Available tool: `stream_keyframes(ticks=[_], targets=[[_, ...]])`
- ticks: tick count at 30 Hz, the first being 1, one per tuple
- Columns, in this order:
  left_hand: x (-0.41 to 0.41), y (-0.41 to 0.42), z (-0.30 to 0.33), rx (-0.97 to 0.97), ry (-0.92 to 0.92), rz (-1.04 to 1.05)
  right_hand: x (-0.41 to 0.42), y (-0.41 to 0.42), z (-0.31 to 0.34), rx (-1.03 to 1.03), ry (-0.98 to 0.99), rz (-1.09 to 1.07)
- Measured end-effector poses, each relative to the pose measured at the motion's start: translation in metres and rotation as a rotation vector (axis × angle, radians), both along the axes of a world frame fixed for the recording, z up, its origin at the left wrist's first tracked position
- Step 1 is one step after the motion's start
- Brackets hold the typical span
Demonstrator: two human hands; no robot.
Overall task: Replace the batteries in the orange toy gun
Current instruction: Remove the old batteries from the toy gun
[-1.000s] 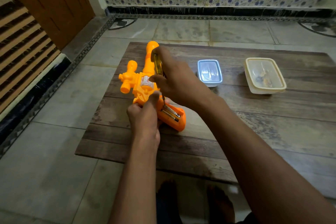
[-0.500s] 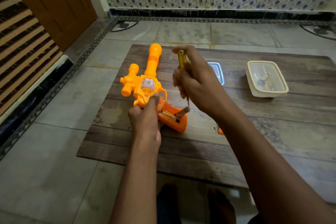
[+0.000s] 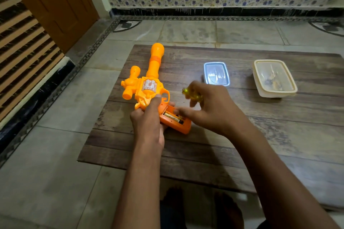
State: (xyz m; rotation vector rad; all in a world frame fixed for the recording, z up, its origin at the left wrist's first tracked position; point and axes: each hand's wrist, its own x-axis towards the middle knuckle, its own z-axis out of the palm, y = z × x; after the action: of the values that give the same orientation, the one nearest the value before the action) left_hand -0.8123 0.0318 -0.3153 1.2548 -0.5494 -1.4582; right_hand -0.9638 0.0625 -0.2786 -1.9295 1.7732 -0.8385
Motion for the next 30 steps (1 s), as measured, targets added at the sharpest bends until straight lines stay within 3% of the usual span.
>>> stream_keyframes(ticks=[4, 13, 22, 30], targets=[[0.0, -0.001, 0.0, 0.004, 0.038, 0.015, 0.001, 0.004, -0.004, 0.077, 0.094, 0.04], [0.001, -0.002, 0.001, 0.012, 0.03, 0.007, 0.02, -0.035, -0.001, -0.231, -0.119, -0.241], [0.005, -0.007, -0.003, 0.063, 0.025, 0.049, 0.033, -0.093, -0.027, 0.009, 0.147, -0.329], [0.007, -0.008, -0.002, 0.056, 0.021, 0.04, 0.026, -0.1, -0.039, 0.045, 0.2, -0.318]])
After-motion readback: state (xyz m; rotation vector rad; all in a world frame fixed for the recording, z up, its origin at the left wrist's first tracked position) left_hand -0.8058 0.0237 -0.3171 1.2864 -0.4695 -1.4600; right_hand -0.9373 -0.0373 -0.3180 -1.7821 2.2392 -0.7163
